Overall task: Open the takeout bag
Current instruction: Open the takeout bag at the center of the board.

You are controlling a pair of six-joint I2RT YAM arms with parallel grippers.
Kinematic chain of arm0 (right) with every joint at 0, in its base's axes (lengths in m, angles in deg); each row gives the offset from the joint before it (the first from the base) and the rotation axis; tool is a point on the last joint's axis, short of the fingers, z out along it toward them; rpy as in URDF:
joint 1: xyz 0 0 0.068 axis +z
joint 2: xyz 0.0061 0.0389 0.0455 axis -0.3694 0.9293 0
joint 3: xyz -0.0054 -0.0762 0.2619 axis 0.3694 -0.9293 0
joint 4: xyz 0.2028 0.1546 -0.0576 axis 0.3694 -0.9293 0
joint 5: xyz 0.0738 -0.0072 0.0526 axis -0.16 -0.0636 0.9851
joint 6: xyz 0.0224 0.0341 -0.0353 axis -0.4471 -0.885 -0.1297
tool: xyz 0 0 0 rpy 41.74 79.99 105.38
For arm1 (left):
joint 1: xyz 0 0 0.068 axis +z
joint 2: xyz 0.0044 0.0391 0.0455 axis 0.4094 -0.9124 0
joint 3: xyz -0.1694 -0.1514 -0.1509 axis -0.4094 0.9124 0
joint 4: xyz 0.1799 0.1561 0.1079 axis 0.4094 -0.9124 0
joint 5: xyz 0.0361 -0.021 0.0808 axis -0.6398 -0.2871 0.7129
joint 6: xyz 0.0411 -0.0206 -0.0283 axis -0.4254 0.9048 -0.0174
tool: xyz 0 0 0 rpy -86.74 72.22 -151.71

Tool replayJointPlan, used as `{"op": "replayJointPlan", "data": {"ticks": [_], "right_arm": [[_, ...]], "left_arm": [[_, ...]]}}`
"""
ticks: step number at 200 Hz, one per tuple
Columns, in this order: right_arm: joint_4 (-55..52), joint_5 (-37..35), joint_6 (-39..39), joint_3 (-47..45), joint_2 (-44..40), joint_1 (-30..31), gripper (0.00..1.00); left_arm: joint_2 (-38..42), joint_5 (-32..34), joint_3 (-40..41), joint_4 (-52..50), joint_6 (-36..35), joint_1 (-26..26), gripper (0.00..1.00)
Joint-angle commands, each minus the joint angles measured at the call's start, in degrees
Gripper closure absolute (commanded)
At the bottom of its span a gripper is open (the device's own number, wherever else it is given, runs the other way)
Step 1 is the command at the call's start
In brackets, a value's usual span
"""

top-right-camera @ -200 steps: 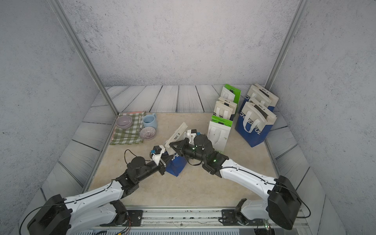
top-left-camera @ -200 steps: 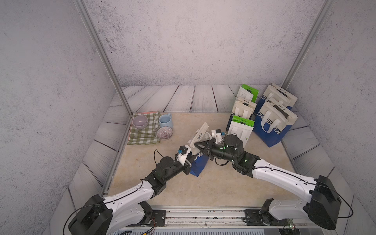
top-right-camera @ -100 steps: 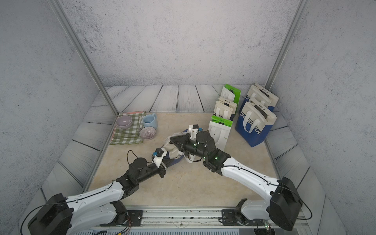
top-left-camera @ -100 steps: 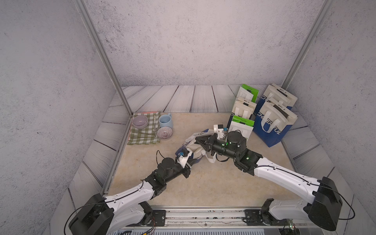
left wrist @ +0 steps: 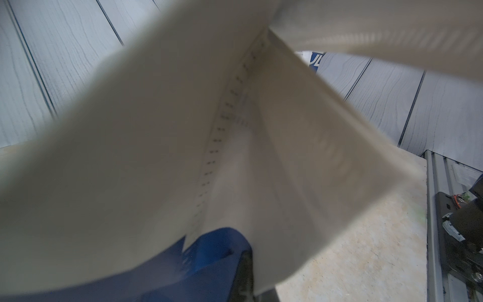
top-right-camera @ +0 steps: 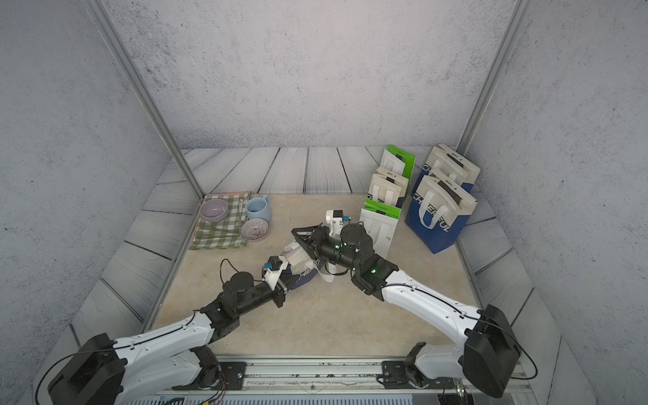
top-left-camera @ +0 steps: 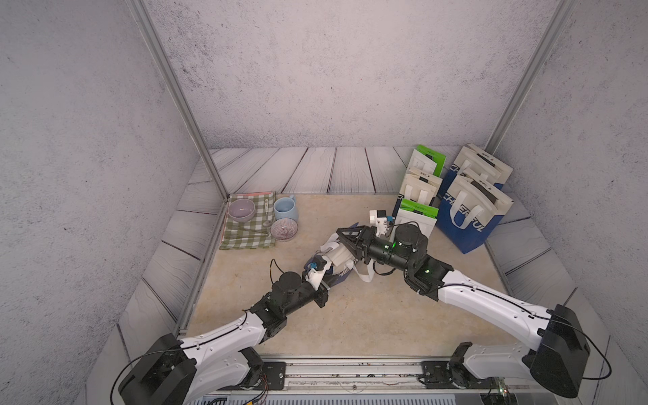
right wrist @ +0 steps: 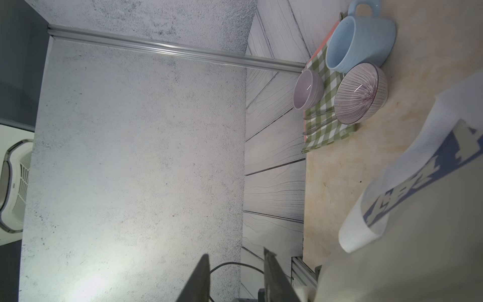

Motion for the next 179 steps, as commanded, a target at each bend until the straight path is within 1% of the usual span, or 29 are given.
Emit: {"op": "replayJointPlan", "data": {"ticks": [1,52,86,108,130,154,179], "right_arm": [[-0.8,1.9,4.0,0.3,-1.5,-1.0,0.61],[-7.9,-0.5,14.7,-4.1,-9.4,-4.8,0.55],[-9.3,-1.1,16.1,-9.2,-13.6,-7.1,0.55],[-9.1,0.9,16.1,-10.9,-12.7,-7.1,0.55],[-5.8,2.9,14.2,-12.6,-10.5,-7.1,0.55],[-2.5,5.1,12.8,-12.7,-7.1,-7.1,0.52],[-0.1,6.3,11.3,-12.0,-4.8,-7.2,0.52]], "left_arm": [[0.4,-0.4,-0.2,-2.2,0.2,0.2,1.0],[0.5,-0.3,-0.2,-2.3,0.3,0.3,1.0],[0.5,-0.3,-0.2,-2.3,0.2,0.2,1.0],[0.4,-0.4,-0.5,-2.2,0.3,0.2,1.0],[0.7,-0.4,-0.6,-2.4,0.5,0.3,1.0],[0.9,-0.4,-0.6,-2.7,0.5,0.2,1.0],[1.3,-0.3,-0.7,-3.3,0.3,0.2,1.0]]}}
